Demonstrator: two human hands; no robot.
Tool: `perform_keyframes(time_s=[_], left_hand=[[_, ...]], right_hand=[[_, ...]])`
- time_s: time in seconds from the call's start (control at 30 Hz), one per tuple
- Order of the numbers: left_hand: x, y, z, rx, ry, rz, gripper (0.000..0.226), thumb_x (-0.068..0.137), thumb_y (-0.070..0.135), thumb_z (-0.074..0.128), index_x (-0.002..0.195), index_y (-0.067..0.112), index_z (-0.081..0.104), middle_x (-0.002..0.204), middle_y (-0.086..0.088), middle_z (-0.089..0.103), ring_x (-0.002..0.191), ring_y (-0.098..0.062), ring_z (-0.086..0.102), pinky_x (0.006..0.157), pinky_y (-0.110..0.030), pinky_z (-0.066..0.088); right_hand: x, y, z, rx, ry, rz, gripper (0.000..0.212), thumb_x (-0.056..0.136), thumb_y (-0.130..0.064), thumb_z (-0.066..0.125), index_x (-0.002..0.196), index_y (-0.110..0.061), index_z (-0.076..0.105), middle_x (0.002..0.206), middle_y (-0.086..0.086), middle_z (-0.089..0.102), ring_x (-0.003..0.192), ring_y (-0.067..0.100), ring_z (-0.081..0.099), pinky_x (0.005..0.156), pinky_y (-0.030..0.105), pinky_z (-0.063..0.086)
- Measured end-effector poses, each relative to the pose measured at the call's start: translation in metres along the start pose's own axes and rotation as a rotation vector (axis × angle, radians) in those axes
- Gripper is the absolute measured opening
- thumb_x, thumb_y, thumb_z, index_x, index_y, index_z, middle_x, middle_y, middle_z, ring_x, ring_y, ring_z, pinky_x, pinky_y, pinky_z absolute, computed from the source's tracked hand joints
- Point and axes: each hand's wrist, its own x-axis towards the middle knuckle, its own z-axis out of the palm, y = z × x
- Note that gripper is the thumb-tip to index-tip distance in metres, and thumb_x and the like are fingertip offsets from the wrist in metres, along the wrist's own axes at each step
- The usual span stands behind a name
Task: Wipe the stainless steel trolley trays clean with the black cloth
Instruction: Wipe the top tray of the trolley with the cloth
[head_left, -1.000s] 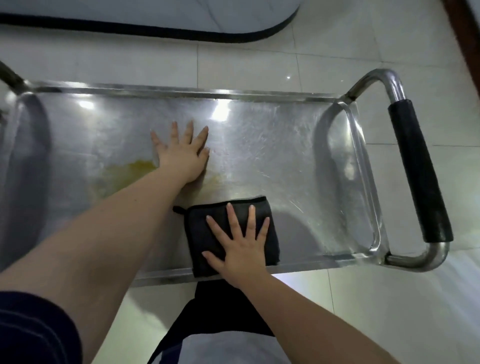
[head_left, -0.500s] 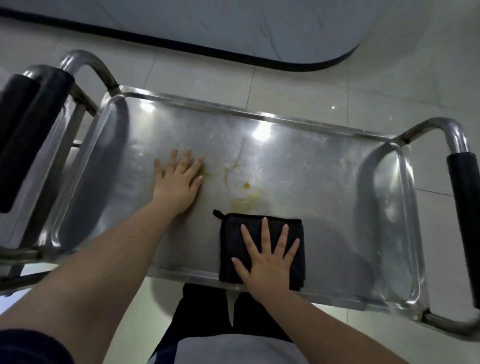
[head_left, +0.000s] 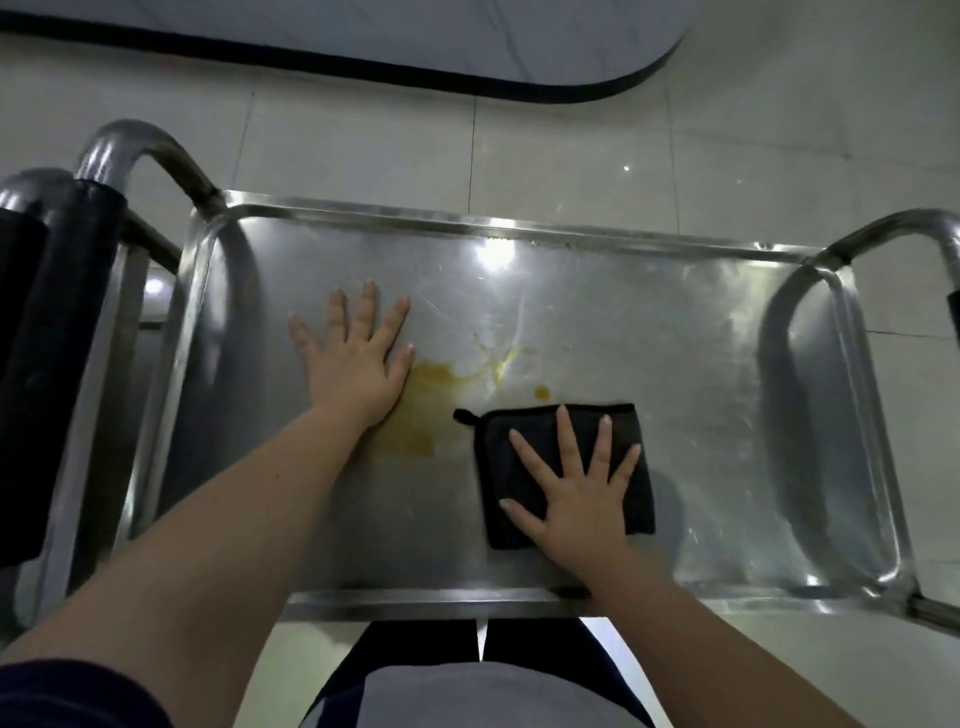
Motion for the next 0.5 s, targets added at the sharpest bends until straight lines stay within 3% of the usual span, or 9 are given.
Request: perform_keyframes(time_s=[0.2,0.33,0.5], left_hand=[[0.0,0.0,0.003,-0.032,0.042,0.014,0.059,0.095,0.066,0.003,0.149,0.051,-0.015,0.161,0.009,-0.02,0.149,-0.027,-0.016,0.109,-0.068,-0.016],[0.0,-0.001,0.002,-0.039,0.057,0.008,0.059,0.095,0.065,0.004,0.149,0.052,-0.015,0.16,0.011,-0.021,0.149,-0.026,-0.016,0.11,-0.068,-0.016],[-0.002,0.0,0.0,-0.039,0.05,0.008,0.059,0.095,0.065,0.008,0.149,0.052,-0.011,0.163,0.011,-0.015,0.15,-0.024,-0.015,0.111,-0.068,-0.011]], right_hand=[[0.153,-0.003,-0.041,0.032,0.005,0.13,0.077,0.073,-0.09,0.008,0.14,-0.063,-0.019,0.163,-0.004,-0.019,0.143,0.048,-0.02,0.105,0.073,-0.014],[0.228,-0.027,-0.059,0.12,-0.013,0.232,0.083,0.068,-0.091,0.001,0.142,-0.06,-0.018,0.161,-0.003,-0.026,0.14,0.049,-0.026,0.101,0.075,-0.018],[0.227,-0.041,-0.059,0.08,-0.007,0.124,0.081,0.071,-0.09,0.001,0.145,-0.059,-0.011,0.162,-0.008,-0.021,0.143,0.045,-0.024,0.103,0.071,-0.022]])
